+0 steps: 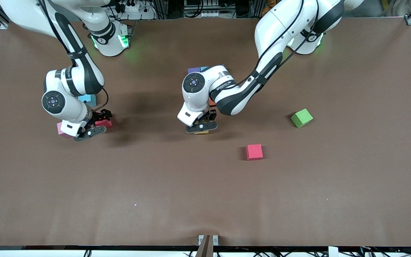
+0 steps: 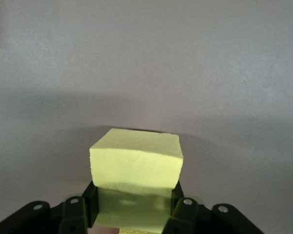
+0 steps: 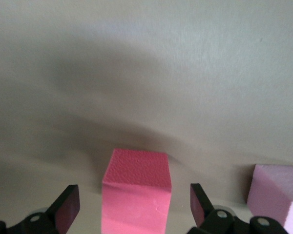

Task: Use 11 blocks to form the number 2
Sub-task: 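Carry the yellow block with the left gripper while the right gripper reaches pink, then place the yellow block with the left gripper while the right gripper grasps pink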

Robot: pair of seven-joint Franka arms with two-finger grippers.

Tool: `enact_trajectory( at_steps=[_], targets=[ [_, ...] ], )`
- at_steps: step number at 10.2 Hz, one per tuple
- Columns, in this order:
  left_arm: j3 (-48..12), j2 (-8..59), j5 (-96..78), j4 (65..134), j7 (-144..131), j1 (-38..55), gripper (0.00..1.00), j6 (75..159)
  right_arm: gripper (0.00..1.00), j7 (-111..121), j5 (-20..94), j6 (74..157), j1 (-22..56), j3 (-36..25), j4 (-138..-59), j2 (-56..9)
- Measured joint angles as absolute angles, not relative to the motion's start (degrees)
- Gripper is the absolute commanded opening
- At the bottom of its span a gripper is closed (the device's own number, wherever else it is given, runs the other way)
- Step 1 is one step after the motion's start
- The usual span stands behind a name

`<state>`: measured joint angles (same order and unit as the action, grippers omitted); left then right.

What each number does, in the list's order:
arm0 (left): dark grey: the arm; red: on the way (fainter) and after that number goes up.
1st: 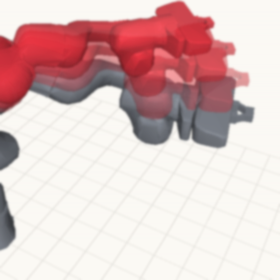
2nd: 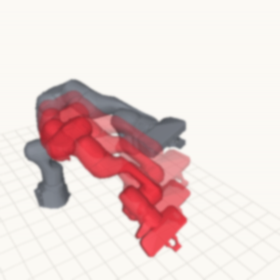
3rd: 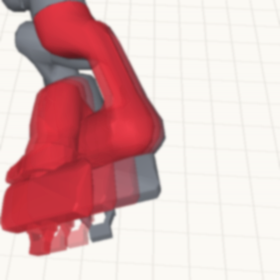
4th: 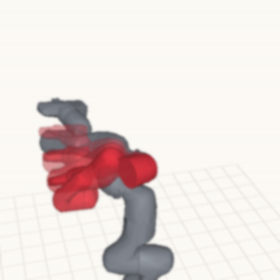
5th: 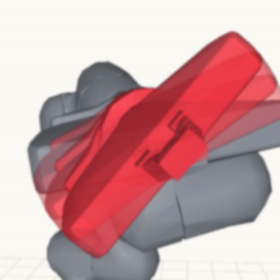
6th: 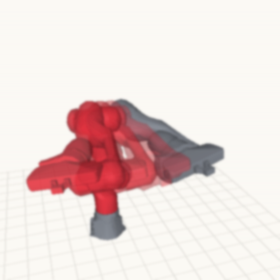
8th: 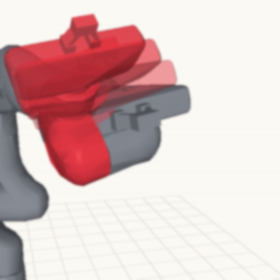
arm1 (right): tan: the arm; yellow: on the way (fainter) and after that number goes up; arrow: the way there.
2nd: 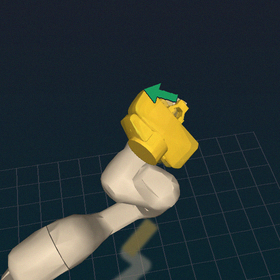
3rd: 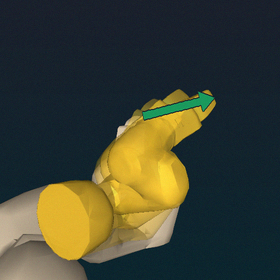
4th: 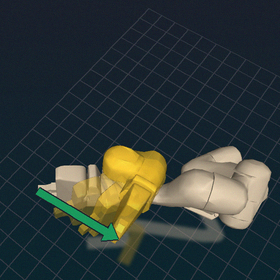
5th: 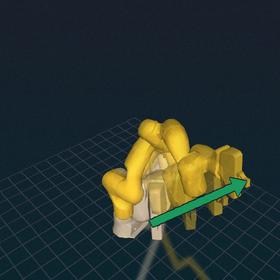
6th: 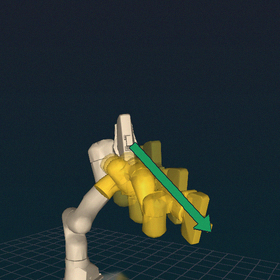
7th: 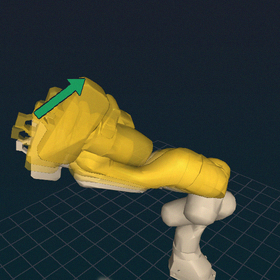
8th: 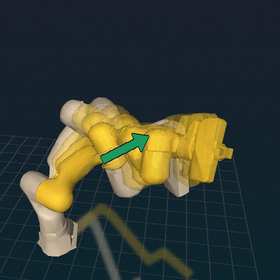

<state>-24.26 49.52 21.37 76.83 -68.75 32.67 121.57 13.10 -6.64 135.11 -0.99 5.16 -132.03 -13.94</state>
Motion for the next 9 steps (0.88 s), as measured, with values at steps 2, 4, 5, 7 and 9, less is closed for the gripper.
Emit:
enact_trajectory(
  at_steps=[2,4,5,7,9],
  targets=[
    [-24.3,49.8,21.4,76.8,-69.0,33.1,0.57,121.6,1.0,13.8,-6.7,136.0,-1.9,5.1,-133.5,-13.7],
    [-24.3,50.5,21.4,76.8,-69.4,33.4,0.58,121.6,1.0,15.1,-6.7,136.3,-3.3,5.1,-133.7,-13.7],
    [-24.3,50.8,21.4,76.8,-69.6,33.6,0.58,121.6,1.0,15.3,-6.7,136.4,-3.6,5.1,-133.9,-13.7],
    [-24.3,51.2,21.4,76.8,-69.6,33.9,0.58,121.6,1.0,15.3,-6.0,136.4,-3.6,5.2,-134.4,-13.7],
    [-24.3,51.4,21.4,76.9,-69.7,34.4,0.59,121.6,1.0,15.3,-5.5,136.4,-3.6,5.3,-134.5,-13.7]
  ],
)
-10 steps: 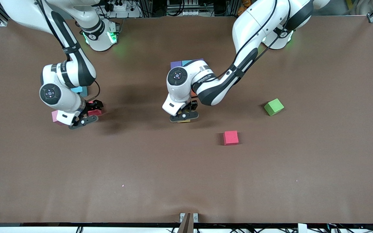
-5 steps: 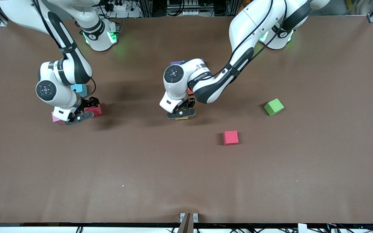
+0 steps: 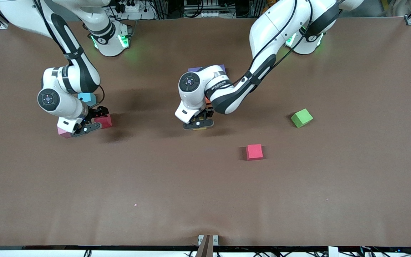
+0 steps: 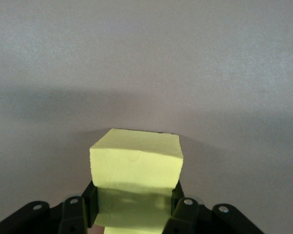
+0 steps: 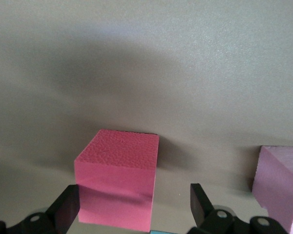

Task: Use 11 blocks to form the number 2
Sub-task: 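Place the yellow block with the left gripper while the right gripper grasps pink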

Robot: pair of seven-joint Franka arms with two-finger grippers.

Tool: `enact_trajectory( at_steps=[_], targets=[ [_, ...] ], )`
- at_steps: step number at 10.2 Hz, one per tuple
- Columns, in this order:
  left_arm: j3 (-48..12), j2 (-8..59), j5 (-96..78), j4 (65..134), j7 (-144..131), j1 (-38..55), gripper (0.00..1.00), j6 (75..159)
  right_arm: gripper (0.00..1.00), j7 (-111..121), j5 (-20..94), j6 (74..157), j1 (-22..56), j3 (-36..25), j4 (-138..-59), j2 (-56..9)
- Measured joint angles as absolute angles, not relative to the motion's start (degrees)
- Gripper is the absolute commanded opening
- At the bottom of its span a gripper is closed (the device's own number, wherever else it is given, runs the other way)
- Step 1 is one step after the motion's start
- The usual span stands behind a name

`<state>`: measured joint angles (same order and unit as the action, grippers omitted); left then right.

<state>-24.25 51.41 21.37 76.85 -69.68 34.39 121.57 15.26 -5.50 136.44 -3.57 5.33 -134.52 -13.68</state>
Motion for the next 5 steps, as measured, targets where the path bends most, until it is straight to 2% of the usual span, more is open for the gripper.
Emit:
enact_trajectory(
  at_steps=[5],
  targets=[
    [-24.2,51.4,21.4,76.8,-69.7,34.5,0.61,121.6,1.0,15.2,-4.7,136.4,-3.6,5.6,-134.5,-13.7]
  ],
)
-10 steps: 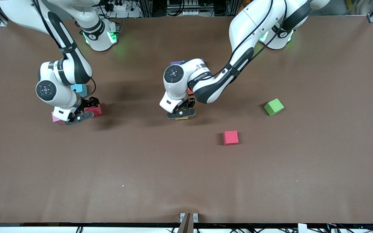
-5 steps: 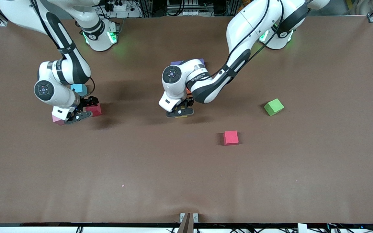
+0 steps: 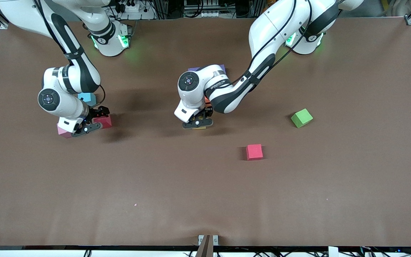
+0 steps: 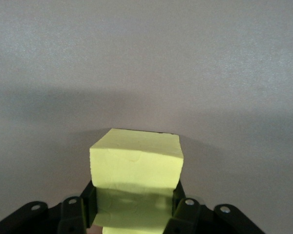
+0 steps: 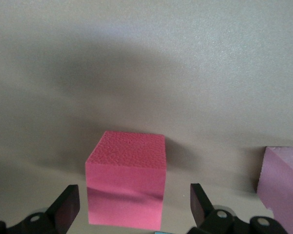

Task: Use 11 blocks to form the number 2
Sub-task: 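Place the yellow block with the left gripper while the right gripper grasps pink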

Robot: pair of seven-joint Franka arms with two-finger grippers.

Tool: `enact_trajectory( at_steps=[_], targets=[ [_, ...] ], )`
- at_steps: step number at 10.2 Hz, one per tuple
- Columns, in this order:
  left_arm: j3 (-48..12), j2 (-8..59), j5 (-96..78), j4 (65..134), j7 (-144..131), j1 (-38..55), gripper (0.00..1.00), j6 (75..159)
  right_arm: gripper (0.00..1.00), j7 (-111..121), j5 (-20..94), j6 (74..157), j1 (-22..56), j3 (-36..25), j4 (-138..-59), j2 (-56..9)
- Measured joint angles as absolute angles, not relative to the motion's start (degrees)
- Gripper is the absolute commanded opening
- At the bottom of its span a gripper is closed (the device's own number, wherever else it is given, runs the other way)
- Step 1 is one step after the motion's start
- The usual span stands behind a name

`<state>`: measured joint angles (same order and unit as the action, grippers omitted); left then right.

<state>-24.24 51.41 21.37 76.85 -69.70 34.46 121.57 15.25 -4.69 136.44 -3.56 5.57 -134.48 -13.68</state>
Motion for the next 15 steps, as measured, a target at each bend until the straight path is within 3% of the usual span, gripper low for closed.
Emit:
enact_trajectory(
  at_steps=[4,5,13,14,15],
  targets=[
    [-24.2,51.5,21.4,76.8,-69.7,34.5,0.64,122.4,1.0,15.2,-2.5,136.6,-3.6,5.6,-134.4,-13.7],
    [-24.2,51.7,21.4,76.8,-69.7,34.5,0.98,122.8,1.0,15.2,-1.6,136.6,-3.6,5.6,-134.4,-13.7],
    [-23.9,51.5,21.4,76.3,-69.7,34.1,1.0,122.5,0.99,15.2,-1.1,141.1,-3.5,5.7,-137.5,-13.8],
    [-23.9,50.3,21.4,75.8,-69.7,33.7,1.0,121.1,0.62,15.2,-1.1,141.1,-3.5,5.7,-137.5,-13.9],
    [-23.9,48.3,21.2,75.3,-69.8,32.8,1.0,119.4,0.31,15.2,-1.1,141.1,-3.5,5.7,-137.5,-13.9]
  ],
)
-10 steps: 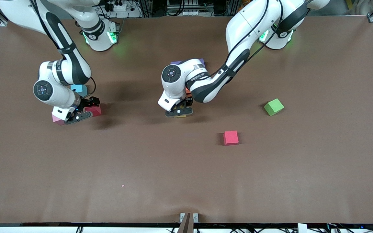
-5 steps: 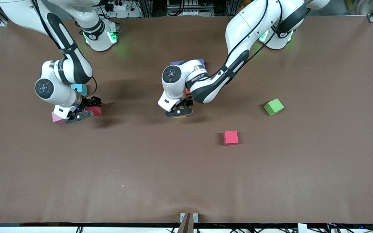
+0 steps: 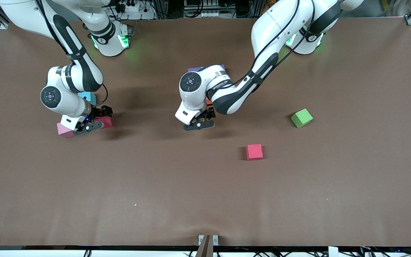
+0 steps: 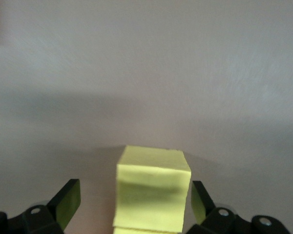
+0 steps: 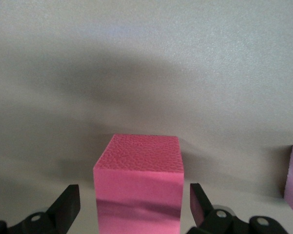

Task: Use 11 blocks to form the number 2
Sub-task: 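Place the yellow block with the left gripper while the right gripper grasps pink, then carry the pink block with the right gripper while the left gripper grasps pink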

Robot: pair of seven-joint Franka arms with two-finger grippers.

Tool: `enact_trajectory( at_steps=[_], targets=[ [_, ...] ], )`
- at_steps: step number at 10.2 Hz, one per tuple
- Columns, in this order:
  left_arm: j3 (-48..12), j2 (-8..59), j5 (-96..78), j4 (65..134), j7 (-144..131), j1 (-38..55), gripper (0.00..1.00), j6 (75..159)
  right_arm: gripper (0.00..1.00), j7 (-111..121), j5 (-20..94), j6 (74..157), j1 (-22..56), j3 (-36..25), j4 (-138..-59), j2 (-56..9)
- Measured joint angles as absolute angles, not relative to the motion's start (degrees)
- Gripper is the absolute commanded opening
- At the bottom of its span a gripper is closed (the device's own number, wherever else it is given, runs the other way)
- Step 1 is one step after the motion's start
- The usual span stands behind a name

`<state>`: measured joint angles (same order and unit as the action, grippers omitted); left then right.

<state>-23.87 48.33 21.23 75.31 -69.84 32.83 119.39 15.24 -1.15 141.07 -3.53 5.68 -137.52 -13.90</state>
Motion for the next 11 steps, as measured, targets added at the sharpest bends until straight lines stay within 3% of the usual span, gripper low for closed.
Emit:
enact_trajectory(
  at_steps=[1,6,9,11],
  targets=[
    [-23.9,45.7,20.5,75.0,-69.9,31.5,1.0,118.0,0.25,15.2,-1.1,141.1,-3.5,5.7,-137.5,-13.9],
    [-23.9,36.8,19.1,75.3,-68.5,22.4,1.0,111.2,0.24,17.6,-1.1,141.6,-2.3,6.0,-135.2,-13.7],
    [-23.8,36.7,19.1,76.3,-59.7,16.1,1.0,109.1,0.24,18.7,-1.1,138.8,4.6,6.2,-128.0,-13.8],
    [-23.8,37.0,19.1,78.6,-52.7,12.1,1.0,108.9,0.24,18.7,-1.0,130.2,8.9,6.3,-119.4,-14.5]
  ],
)
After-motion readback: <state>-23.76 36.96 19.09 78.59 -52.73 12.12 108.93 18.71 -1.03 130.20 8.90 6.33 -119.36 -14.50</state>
